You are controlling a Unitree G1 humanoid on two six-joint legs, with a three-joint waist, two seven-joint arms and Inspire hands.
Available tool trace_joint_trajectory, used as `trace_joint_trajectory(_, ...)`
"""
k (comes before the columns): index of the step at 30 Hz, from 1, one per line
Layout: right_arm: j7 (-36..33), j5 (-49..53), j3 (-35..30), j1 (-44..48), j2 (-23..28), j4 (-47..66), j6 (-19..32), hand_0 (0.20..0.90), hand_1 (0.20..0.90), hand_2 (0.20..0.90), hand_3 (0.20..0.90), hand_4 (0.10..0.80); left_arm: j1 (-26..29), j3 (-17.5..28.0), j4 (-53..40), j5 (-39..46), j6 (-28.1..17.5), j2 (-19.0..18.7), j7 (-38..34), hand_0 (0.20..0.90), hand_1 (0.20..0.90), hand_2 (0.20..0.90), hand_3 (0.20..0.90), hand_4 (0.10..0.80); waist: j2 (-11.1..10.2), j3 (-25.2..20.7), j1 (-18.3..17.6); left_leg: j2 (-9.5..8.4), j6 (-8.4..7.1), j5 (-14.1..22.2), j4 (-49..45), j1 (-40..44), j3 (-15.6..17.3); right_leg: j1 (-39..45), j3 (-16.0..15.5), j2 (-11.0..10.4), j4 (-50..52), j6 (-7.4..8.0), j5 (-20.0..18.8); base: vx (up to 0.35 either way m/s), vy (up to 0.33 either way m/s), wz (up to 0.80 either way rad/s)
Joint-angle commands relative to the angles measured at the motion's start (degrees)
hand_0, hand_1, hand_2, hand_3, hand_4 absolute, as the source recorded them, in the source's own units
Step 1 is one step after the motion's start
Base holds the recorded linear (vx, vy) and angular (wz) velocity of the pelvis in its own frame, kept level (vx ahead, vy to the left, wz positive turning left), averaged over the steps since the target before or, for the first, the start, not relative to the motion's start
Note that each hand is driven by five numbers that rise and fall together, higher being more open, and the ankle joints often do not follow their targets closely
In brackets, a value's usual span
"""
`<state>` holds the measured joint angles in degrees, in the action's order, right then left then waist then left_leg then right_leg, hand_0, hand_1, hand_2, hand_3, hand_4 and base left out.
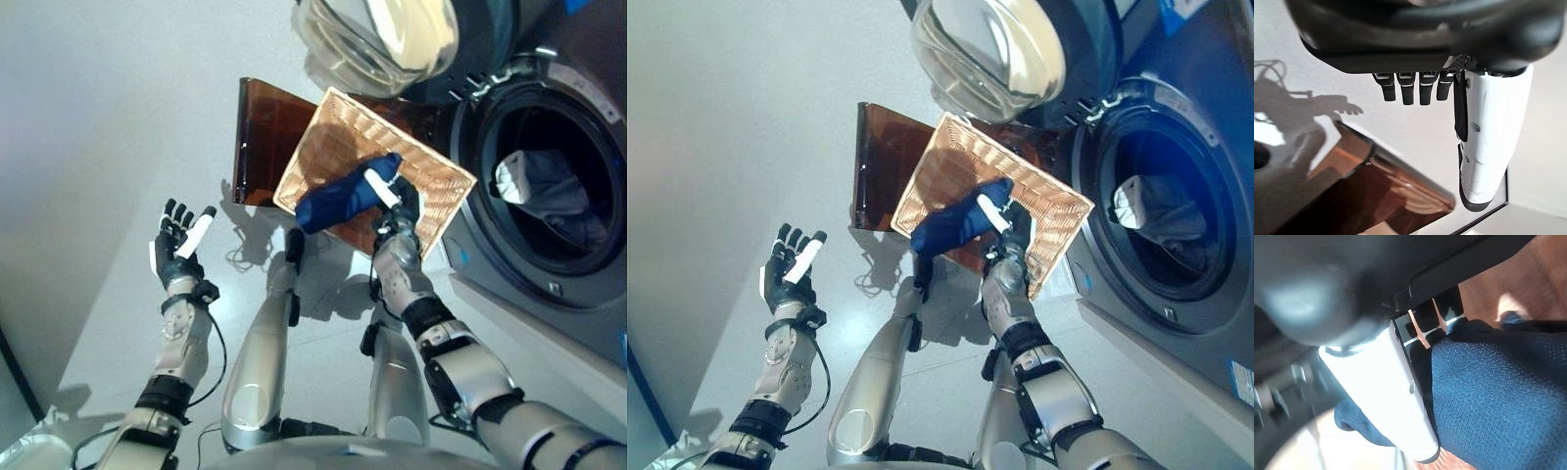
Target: Pick up the clothes and place them into the washing machine
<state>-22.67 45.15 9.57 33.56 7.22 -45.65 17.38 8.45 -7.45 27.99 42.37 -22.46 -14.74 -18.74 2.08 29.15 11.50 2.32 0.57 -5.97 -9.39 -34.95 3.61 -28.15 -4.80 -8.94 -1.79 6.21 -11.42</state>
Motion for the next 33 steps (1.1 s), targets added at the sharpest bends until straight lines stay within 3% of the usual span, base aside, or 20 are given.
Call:
trace_joint_trajectory(1,5.7,8.3,-2.5,-3.3,-0.2,7.1,7.6,0.2,0.2,0.2,0.2,0.3,-2.4,2.7,1.9,1.5,-3.0,0.5,0.6,0.9,0.9,0.9,0.9,0.8,3.8,-4.6,1.7,-2.09,-2.86,-2.5,14.4,9.7,-0.4,8.1,0.5,2.9,3.9,0.91,5.7,0.043,-0.012,-0.08)
trace_joint_trajectory(6,8.1,14.0,-4.4,-6.0,-1.5,6.3,8.8,0.2,0.2,0.2,0.2,0.3,-2.4,2.4,4.2,2.6,-2.9,1.1,2.3,0.9,0.9,0.9,0.9,0.8,4.7,-6.5,1.1,-2.08,-2.87,-2.2,14.4,11.8,0.1,9.3,1.1,2.6,3.8,0.91,6.0,0.048,-0.012,-0.09)
trace_joint_trajectory(18,17.4,37.9,-17.4,-4.1,-4.2,3.4,14.5,0.2,0.2,0.2,0.2,0.3,-4.2,0.4,5.5,6.0,-3.1,2.4,6.0,0.9,0.9,0.9,0.9,0.8,7.7,-9.1,0.6,-2.61,-2.69,-1.2,14.4,13.3,0.9,9.6,1.8,2.1,3.7,0.98,6.7,0.012,-0.005,-0.03)
trace_joint_trajectory(33,18.7,50.5,-32.4,4.1,1.2,-3.6,21.3,0.2,0.2,0.2,0.2,0.3,-6.8,-1.8,4.7,7.3,-3.1,1.9,9.1,0.9,0.9,0.9,0.9,0.8,13.9,-10.3,0.6,-3.19,-2.44,-0.7,14.4,12.8,2.0,7.3,3.8,2.1,4.6,0.72,7.4,-0.005,0.008,-0.04)
